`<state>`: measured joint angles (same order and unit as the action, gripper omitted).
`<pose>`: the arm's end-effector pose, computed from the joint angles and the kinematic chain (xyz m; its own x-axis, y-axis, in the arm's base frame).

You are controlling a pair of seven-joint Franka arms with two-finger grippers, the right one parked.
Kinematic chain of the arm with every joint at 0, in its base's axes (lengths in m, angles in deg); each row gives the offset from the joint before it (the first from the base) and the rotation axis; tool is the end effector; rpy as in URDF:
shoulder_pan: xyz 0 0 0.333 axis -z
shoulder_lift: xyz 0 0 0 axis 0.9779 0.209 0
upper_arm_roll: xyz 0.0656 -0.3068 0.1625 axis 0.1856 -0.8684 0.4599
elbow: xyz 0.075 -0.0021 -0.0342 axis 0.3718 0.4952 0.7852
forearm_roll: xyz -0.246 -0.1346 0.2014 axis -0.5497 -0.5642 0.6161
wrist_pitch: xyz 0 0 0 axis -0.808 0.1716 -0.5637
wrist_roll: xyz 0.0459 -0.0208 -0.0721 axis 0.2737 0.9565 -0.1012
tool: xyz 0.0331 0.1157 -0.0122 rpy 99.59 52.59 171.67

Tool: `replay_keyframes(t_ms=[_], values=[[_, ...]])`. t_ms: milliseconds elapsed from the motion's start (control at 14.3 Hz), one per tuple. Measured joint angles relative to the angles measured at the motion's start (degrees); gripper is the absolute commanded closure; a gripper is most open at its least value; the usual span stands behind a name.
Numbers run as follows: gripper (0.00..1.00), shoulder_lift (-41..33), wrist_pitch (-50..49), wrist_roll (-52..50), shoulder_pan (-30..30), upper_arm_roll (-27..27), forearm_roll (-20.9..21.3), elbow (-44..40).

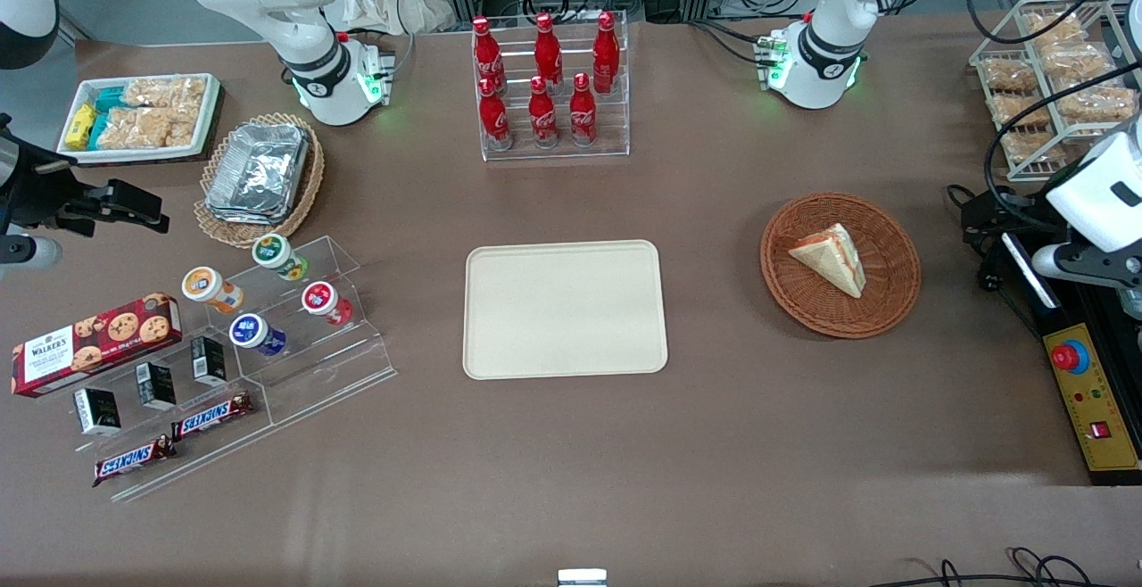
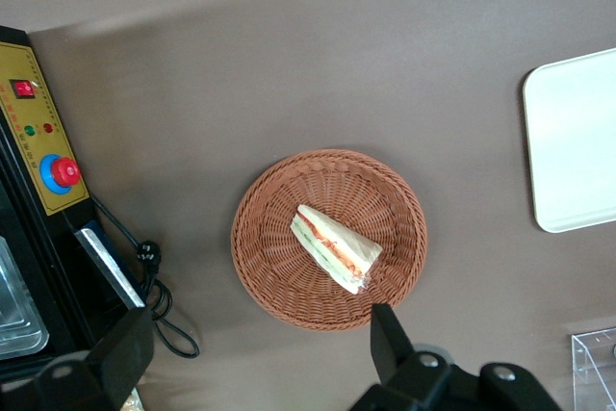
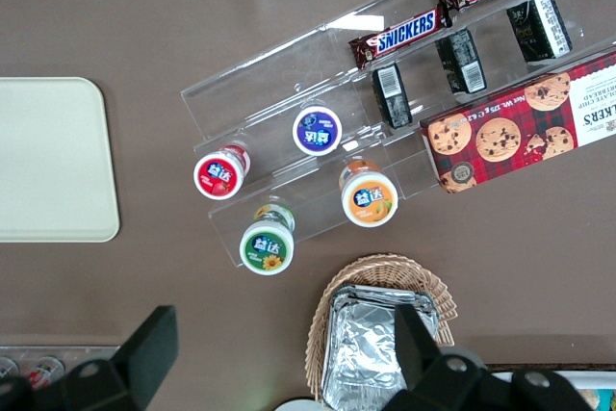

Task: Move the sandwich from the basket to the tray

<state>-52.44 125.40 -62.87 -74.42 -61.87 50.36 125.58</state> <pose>0.5548 -0.0282 0.6345 0.9767 -0.2033 -0.0683 -0.2049 -0.9786 -0.0173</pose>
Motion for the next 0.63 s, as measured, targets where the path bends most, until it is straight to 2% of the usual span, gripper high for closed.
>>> replay_keyframes(t_ms=[350,490,630], values=[[0.00,0.4,0.0,-2.5,0.4,0.1,0.2,-0.1],[0.00,0.7,0.5,-12.0,0.5,0.1,0.0,1.4],[0.00,-0.7,7.2,-20.2,0.9,-0.3,-0.3,8.4]])
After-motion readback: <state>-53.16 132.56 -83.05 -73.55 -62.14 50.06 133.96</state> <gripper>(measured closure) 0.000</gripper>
